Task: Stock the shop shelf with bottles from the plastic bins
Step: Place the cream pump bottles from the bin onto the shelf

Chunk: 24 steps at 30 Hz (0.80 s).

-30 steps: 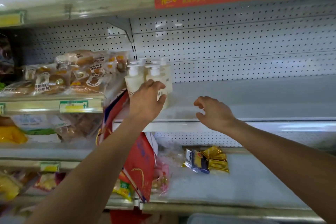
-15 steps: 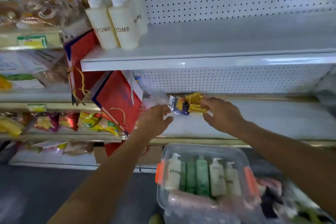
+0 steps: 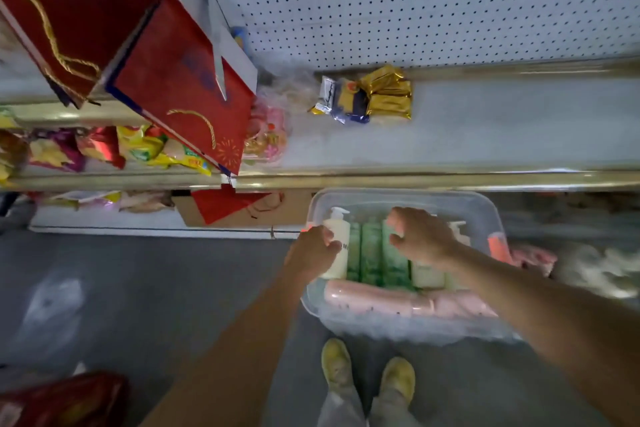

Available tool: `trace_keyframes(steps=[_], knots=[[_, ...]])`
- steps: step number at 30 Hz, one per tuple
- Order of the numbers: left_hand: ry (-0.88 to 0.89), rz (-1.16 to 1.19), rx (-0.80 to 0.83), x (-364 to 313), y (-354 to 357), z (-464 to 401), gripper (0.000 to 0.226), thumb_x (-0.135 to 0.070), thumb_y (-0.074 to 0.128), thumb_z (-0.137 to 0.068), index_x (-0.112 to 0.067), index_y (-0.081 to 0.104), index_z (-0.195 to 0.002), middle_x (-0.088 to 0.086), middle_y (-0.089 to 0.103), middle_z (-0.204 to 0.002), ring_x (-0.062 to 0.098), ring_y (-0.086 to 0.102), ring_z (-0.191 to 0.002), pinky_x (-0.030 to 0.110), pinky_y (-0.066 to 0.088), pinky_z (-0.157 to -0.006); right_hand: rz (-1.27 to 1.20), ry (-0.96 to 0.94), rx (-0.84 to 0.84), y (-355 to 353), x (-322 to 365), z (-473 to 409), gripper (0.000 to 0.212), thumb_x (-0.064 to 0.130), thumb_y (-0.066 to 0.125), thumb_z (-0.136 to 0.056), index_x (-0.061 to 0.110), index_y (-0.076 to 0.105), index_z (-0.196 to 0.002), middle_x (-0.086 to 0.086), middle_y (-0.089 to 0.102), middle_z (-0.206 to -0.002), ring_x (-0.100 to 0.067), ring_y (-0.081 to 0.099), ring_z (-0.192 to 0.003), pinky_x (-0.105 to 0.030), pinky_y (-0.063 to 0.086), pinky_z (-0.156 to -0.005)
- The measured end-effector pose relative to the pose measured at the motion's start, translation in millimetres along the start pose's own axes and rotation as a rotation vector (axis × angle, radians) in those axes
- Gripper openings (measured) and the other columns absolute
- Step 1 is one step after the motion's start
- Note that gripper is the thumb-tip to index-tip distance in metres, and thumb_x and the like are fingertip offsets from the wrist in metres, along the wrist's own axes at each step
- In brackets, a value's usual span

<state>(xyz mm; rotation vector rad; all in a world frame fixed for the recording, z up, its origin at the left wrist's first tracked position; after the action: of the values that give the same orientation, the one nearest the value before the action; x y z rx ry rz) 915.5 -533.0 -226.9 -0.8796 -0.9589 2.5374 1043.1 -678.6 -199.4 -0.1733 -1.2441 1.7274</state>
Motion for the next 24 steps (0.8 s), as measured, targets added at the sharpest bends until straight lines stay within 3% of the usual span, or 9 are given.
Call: trace_keyframes(steps=[4,8,13,15,17,18,21,24], knots=[[-0.08,-0.048,0.055,23.2,39.5,-22.3,0.046,-0.031,0.05,-0.096,-0.01,0.05,-0.136,0.007,0.053,-0.14,0.025,0.049,-0.127,0.028,0.039,-0.1,-0.135,0.05,0.097,54.6,-7.6,-21.4,0.037,0.018,0.053,-0.095,0.014,0.05,-0.131,-0.005,0.057,-0.133,-0.022,0.056,-0.119,-0.032,0.046,-0.097],[-0.155,-0.078,0.068,35.8,66.8,-39.4,0.048,-0.032,0.05,-0.095,-0.002,0.044,-0.132,0.017,0.051,-0.133,0.031,0.052,-0.119,0.034,0.043,-0.094,-0.232,0.099,0.157,92.5,-11.4,-43.2,0.036,0.014,0.054,-0.094,0.01,0.05,-0.13,-0.01,0.058,-0.13,-0.024,0.056,-0.117,-0.037,0.047,-0.099],[-0.17,-0.094,0.007,35.1,80.5,-50.3,0.058,-0.026,0.052,-0.095,0.003,0.028,-0.14,0.021,0.043,-0.135,0.034,0.047,-0.123,0.039,0.04,-0.102,-0.394,0.189,0.166,117.9,-11.6,-72.8,0.043,0.01,0.054,-0.094,0.006,0.047,-0.136,-0.011,0.052,-0.139,-0.024,0.053,-0.122,-0.031,0.044,-0.1],[-0.175,-0.084,-0.033,34.5,79.2,-53.0,0.06,-0.021,0.054,-0.094,0.002,0.025,-0.142,0.019,0.042,-0.136,0.034,0.047,-0.123,0.038,0.038,-0.101,-0.488,0.25,0.161,126.0,-11.9,-86.8,0.045,0.01,0.052,-0.095,0.002,0.046,-0.138,-0.013,0.053,-0.136,-0.02,0.06,-0.103,-0.028,0.048,-0.085],[-0.188,-0.063,-0.065,36.3,74.9,-54.5,0.057,-0.015,0.055,-0.092,-0.002,0.029,-0.141,0.017,0.044,-0.134,0.033,0.048,-0.122,0.037,0.038,-0.099,-0.612,0.331,0.167,135.4,-11.1,-96.9,0.036,0.01,0.05,-0.095,-0.003,0.053,-0.128,-0.017,0.062,-0.112,-0.019,0.057,-0.076,-0.028,0.047,-0.067],[-0.192,-0.051,-0.072,36.9,72.4,-54.2,0.055,-0.014,0.056,-0.091,-0.004,0.032,-0.14,0.016,0.045,-0.133,0.032,0.049,-0.121,0.036,0.038,-0.098,-0.678,0.371,0.175,140.2,-10.0,-100.1,0.031,0.012,0.05,-0.096,-0.005,0.057,-0.121,-0.018,0.064,-0.103,-0.023,0.059,-0.075,-0.031,0.049,-0.068],[-0.183,-0.027,-0.036,39.9,71.7,-53.8,0.061,-0.009,0.058,-0.087,-0.006,0.031,-0.142,0.014,0.044,-0.132,0.031,0.047,-0.123,0.035,0.039,-0.096,-0.907,0.485,0.212,156.1,-5.3,-102.7,0.027,0.021,0.049,-0.099,-0.001,0.061,-0.109,-0.018,0.069,-0.106,-0.033,0.066,-0.098,-0.042,0.054,-0.092],[-0.2,0.059,0.006,42.0,76.0,-53.6,0.069,-0.005,0.06,-0.083,-0.009,0.029,-0.144,0.013,0.041,-0.131,0.031,0.046,-0.122,0.035,0.043,-0.094,-1.068,0.52,0.236,165.3,2.5,-103.0,0.031,0.031,0.054,-0.096,0.003,0.062,-0.109,-0.014,0.071,-0.106,-0.03,0.066,-0.098,-0.042,0.053,-0.092]])
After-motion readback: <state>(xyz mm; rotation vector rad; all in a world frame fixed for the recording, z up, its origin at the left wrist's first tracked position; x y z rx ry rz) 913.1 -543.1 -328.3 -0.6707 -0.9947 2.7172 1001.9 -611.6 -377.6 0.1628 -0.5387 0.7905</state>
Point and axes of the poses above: each hand's wrist, its own z-axis away from the middle knuckle, its own y-axis out of the palm, x = y × z, the point moved 6 cm from there along -z, towards the middle knuckle
